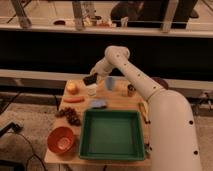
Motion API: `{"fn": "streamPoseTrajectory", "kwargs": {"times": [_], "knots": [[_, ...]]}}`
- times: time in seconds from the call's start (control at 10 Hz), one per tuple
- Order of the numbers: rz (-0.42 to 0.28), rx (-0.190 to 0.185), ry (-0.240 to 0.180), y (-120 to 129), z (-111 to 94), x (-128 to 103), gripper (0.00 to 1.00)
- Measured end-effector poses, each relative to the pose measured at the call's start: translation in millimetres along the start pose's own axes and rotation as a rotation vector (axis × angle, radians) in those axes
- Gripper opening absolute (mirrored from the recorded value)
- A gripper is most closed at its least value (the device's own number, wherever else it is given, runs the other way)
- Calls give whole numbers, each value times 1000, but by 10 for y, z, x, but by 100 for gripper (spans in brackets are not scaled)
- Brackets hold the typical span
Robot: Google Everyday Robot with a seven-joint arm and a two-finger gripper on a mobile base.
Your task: Place eraser in paper cup
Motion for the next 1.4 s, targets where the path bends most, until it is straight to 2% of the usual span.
{"fn": "streamPoseTrajectory", "kwargs": {"times": [0.7,1.4], "knots": [[-64,26,-55,-125,131,-89,0],[-110,20,-98,-161,201,-207,0]]}}
